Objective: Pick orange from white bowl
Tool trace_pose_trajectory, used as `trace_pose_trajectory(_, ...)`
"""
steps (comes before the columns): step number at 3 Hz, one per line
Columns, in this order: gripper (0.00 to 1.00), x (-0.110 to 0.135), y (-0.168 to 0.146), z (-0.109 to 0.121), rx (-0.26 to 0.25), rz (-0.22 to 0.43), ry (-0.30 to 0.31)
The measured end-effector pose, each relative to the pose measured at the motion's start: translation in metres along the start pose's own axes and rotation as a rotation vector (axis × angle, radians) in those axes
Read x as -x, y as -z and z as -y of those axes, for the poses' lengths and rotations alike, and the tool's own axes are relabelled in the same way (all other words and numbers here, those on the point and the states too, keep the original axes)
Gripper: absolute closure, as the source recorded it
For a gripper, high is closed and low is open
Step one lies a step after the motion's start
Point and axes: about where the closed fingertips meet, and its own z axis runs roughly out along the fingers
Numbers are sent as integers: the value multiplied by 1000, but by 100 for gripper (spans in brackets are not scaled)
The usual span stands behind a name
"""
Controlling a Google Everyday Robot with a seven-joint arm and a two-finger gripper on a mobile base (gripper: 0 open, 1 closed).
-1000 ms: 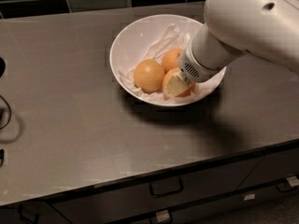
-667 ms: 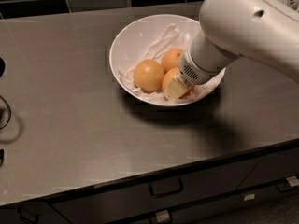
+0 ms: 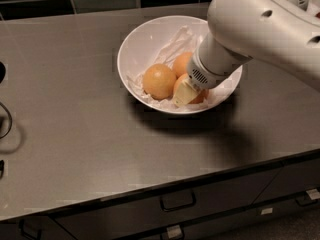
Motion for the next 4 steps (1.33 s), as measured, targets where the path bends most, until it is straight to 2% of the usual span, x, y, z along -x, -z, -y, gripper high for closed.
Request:
trace_pose_trajectory(3,42,-2,-13,1,17,-26,3)
trace_pose_trajectory(4,61,-2,-13,1,17,-26,3)
